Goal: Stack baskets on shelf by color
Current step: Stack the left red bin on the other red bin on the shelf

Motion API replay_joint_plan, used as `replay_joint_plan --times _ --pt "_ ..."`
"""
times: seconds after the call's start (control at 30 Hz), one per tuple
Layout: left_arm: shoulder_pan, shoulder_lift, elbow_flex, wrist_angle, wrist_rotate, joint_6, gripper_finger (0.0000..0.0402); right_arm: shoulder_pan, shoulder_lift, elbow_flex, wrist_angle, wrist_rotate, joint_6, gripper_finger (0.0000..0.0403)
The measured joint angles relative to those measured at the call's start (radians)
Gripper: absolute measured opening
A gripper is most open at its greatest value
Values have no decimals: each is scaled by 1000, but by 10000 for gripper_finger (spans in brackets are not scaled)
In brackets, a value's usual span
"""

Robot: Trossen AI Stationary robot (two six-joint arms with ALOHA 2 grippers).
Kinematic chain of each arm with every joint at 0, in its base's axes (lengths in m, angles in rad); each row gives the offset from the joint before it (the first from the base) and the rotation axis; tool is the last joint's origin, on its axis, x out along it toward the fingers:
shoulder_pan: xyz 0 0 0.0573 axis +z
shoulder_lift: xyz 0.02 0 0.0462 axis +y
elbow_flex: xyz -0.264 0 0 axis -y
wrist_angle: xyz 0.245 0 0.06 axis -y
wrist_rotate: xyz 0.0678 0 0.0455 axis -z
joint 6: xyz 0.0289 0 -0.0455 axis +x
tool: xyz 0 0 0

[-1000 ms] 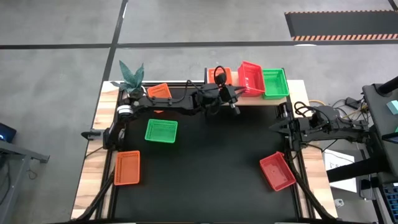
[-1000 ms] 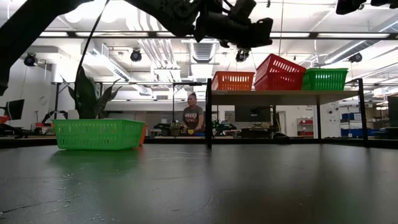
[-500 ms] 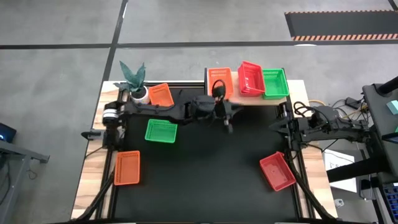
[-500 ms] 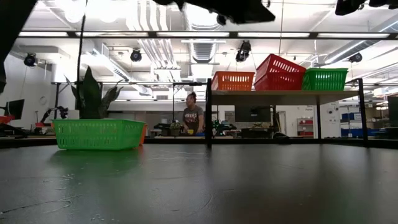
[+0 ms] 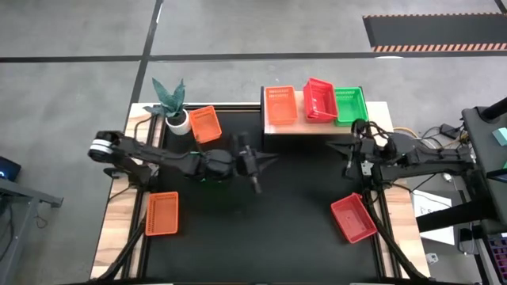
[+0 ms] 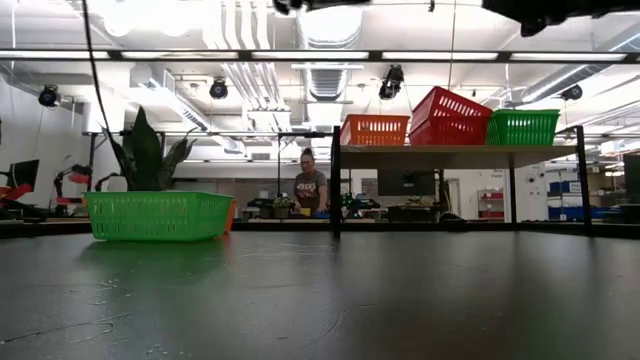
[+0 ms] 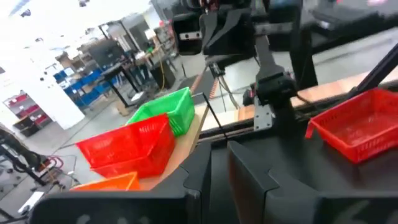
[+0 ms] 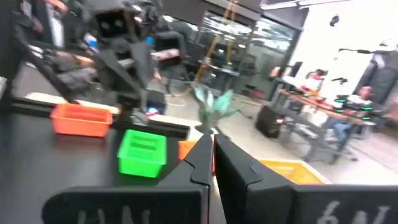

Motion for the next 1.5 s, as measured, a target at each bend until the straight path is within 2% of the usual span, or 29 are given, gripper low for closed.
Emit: replay_joint_plan --times 0.17,0.3,0.67,0.87,0.97,1.1,1.17,1.33,1.5 --pt "-21 -68 -151 198 -1 -2 36 -3 131 109 -2 111 -122 9" --pt "-22 -100 -228 312 -3 -1 36 -30 230 276 -99 128 -172 9" --pt "-25 -121 -258 326 -2 -2 36 -163 547 746 -485 90 -262 9" --pt "-27 -121 -258 325 -2 -2 36 -327 695 944 -672 -105 -277 9" --pt "-27 -121 -258 325 -2 -2 36 -434 749 997 -729 -254 -307 9" --pt "-27 -121 -258 325 -2 -2 36 -588 802 1012 -749 -526 -380 8" --pt "-28 -121 -258 325 -2 -2 36 -669 822 1013 -741 -623 -397 8" --pt "-28 -121 -258 325 -2 -2 36 -850 886 999 -739 -807 -404 8" --pt "-28 -120 -258 325 -2 -1 36 -952 953 996 -734 -940 -407 9"
